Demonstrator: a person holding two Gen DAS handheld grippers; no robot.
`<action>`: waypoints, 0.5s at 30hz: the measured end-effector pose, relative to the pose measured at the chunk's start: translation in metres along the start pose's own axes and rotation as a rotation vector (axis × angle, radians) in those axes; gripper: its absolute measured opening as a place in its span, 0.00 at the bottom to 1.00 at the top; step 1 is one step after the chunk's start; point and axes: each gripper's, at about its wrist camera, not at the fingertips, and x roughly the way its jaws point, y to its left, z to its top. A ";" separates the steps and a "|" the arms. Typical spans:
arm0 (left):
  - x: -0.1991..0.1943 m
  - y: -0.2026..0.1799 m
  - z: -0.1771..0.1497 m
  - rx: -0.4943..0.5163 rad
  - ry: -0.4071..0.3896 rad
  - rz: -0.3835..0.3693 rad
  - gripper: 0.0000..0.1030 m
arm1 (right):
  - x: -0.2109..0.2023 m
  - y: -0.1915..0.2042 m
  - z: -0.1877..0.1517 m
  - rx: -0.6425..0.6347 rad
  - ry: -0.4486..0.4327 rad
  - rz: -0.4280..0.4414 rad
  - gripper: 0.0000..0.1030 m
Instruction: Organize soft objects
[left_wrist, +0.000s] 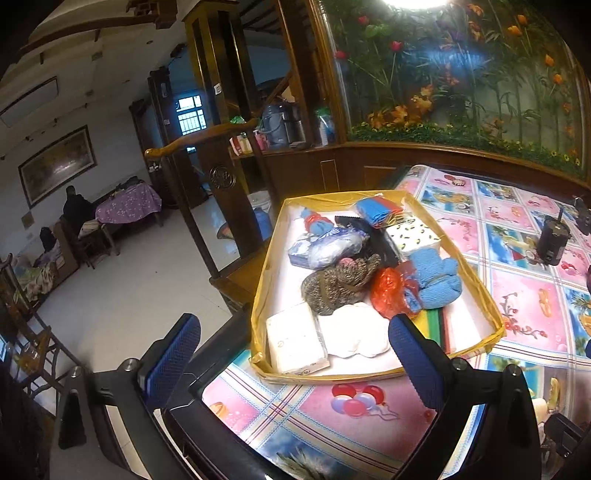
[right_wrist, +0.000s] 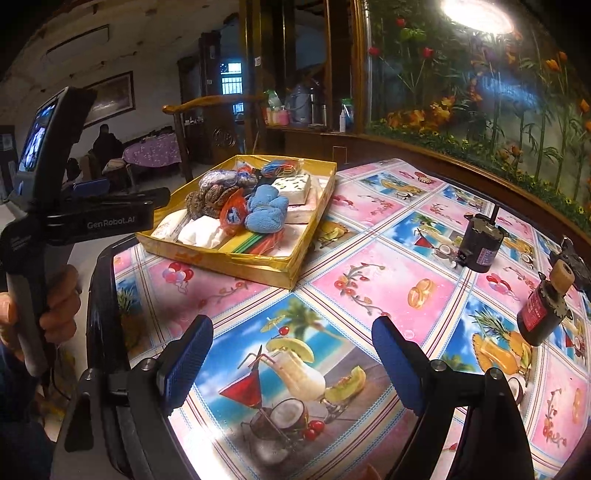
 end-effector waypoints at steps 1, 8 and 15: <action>0.002 0.001 0.000 -0.002 0.005 0.000 0.99 | 0.001 0.001 0.000 -0.003 0.002 0.002 0.88; 0.007 0.005 -0.002 -0.015 0.029 -0.001 0.99 | 0.000 0.001 -0.001 -0.001 0.002 0.010 0.88; 0.010 0.004 -0.004 -0.005 0.040 -0.004 0.99 | 0.001 0.001 0.000 0.003 0.005 0.010 0.88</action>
